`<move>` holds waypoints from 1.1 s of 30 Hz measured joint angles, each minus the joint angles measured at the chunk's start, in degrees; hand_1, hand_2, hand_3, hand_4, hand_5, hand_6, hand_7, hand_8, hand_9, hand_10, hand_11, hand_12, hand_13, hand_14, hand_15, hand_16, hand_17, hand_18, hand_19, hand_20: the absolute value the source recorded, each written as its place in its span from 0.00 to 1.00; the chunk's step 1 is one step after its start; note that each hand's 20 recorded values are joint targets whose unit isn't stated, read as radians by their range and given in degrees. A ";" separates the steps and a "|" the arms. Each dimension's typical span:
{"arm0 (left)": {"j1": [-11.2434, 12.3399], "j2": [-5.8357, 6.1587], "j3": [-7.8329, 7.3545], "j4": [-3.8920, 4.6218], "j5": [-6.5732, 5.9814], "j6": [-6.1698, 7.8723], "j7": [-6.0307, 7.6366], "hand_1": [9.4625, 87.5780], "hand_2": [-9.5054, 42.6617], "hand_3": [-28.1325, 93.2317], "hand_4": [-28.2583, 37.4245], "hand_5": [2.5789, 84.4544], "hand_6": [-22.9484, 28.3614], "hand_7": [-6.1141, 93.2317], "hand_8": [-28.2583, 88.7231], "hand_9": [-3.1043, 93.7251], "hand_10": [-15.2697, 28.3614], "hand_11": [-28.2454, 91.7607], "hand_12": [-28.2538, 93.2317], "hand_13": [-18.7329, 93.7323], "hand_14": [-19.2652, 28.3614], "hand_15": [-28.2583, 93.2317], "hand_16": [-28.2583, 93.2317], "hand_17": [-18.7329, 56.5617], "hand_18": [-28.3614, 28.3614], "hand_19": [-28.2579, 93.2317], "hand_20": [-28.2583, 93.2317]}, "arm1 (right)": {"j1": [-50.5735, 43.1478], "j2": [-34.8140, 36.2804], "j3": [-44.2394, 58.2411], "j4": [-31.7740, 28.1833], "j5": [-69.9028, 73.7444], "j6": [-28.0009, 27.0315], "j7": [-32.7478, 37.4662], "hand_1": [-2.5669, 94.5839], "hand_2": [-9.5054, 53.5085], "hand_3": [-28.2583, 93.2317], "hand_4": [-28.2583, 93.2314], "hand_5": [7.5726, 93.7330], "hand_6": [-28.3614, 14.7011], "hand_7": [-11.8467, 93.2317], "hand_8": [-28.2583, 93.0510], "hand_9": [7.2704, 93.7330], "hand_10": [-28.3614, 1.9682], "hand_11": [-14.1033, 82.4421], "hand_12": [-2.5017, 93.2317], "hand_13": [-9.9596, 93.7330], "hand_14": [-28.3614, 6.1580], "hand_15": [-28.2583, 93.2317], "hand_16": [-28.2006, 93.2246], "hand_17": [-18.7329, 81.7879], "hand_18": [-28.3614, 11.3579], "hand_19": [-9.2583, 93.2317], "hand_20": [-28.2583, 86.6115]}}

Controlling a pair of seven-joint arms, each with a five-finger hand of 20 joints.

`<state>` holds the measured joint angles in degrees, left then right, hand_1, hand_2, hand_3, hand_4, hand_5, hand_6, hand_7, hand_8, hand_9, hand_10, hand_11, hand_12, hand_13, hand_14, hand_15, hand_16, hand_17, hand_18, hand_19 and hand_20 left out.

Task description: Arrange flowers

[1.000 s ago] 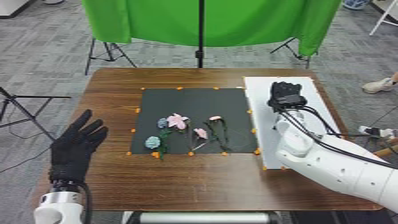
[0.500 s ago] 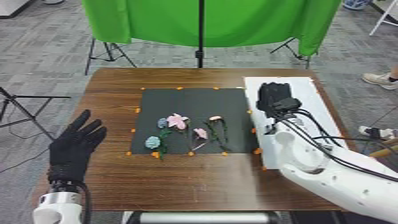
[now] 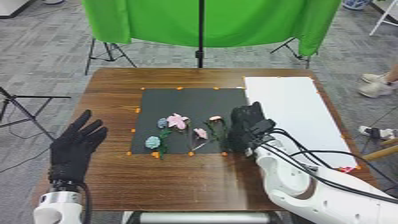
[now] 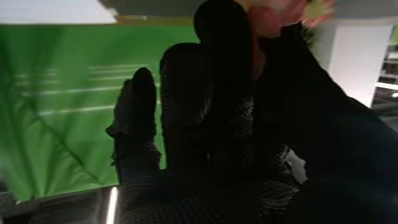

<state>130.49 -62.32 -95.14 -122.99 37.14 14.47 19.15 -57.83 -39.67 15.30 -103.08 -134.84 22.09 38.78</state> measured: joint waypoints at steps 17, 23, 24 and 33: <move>0.18 -0.39 -0.22 -0.02 0.23 -0.17 -1.06 0.15 0.32 0.90 0.00 0.43 0.64 0.14 0.18 0.39 0.83 0.45 0.32 0.36 1.00 0.72 0.14 0.15 1.00 0.71 0.23 | -5.37 1.41 5.08 -3.35 -1.02 -5.58 -2.74 0.31 0.00 0.87 0.00 0.56 0.62 0.27 0.12 0.65 0.44 0.54 0.21 0.63 0.49 0.85 0.36 0.38 0.17 0.88 0.59; 0.16 -0.32 -0.05 0.05 0.13 -0.16 -0.75 0.15 0.32 0.90 0.00 0.43 0.64 0.13 0.18 0.38 0.82 0.45 0.32 0.36 1.00 0.72 0.14 0.15 1.00 0.71 0.23 | -8.45 2.52 10.40 -6.05 0.55 -5.56 -2.88 0.24 0.03 0.87 0.00 0.54 0.61 0.26 0.13 0.59 0.40 0.53 0.20 0.57 0.44 0.85 0.35 0.34 0.18 0.85 0.59; 0.15 -0.30 0.04 0.09 0.08 -0.16 -0.64 0.15 0.32 0.90 0.00 0.43 0.64 0.13 0.18 0.38 0.82 0.45 0.32 0.36 1.00 0.72 0.14 0.15 1.00 0.71 0.23 | -9.65 2.71 12.41 -6.92 1.64 -5.32 -2.94 0.23 0.05 0.87 0.00 0.53 0.61 0.27 0.13 0.58 0.39 0.52 0.19 0.55 0.41 0.84 0.35 0.34 0.18 0.83 0.59; 0.07 -0.46 0.21 0.68 0.03 -0.29 -0.41 0.13 0.32 0.90 0.00 0.43 0.61 0.13 0.18 0.38 0.81 0.43 0.31 0.36 0.99 0.72 0.14 0.14 1.00 0.71 0.23 | -25.55 1.03 38.19 -15.30 29.62 -2.81 -14.88 0.21 0.18 0.88 0.00 0.45 0.65 0.26 0.12 0.47 0.34 0.40 0.18 0.45 0.32 0.75 0.30 0.26 0.20 0.71 0.53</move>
<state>130.55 -62.79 -94.92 -122.31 37.17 14.19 18.73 -83.38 -38.64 53.48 -118.39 -105.23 19.27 23.90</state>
